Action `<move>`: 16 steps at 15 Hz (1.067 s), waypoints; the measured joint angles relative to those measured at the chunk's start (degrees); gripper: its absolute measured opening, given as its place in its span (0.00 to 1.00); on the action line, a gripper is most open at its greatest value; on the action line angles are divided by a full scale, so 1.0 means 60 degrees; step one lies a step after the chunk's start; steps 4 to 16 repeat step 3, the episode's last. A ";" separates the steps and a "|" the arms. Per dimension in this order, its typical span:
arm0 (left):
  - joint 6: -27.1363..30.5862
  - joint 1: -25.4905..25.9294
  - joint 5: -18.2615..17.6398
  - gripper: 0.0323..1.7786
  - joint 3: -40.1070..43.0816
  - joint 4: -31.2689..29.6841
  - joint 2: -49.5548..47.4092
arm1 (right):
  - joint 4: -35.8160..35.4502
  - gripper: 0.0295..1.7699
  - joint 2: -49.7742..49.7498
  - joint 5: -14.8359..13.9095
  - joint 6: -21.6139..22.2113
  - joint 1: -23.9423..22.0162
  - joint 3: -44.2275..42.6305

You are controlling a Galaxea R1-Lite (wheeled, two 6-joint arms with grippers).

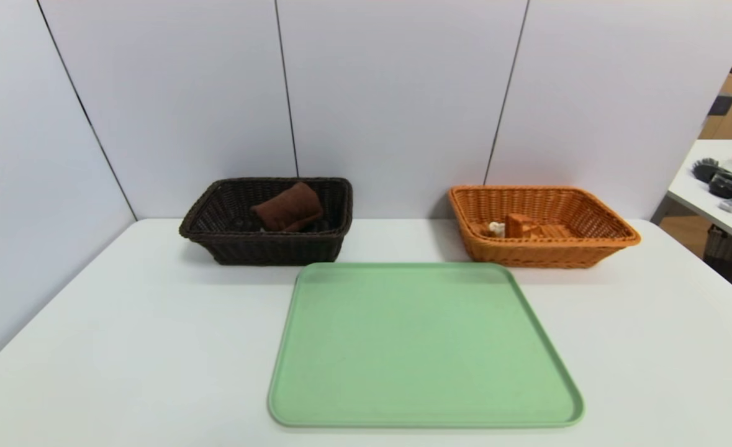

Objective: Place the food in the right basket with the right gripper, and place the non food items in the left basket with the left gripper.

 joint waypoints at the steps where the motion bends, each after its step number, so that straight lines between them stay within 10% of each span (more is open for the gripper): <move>1: 0.0000 0.0000 0.0004 0.95 0.0000 0.0000 0.0000 | -0.0008 0.96 0.0000 0.0057 -0.0022 0.0000 0.0000; 16: -0.0004 0.0000 0.0004 0.95 0.0000 0.0000 0.0000 | -0.0010 0.96 0.0000 -0.0022 0.0219 0.0000 0.0000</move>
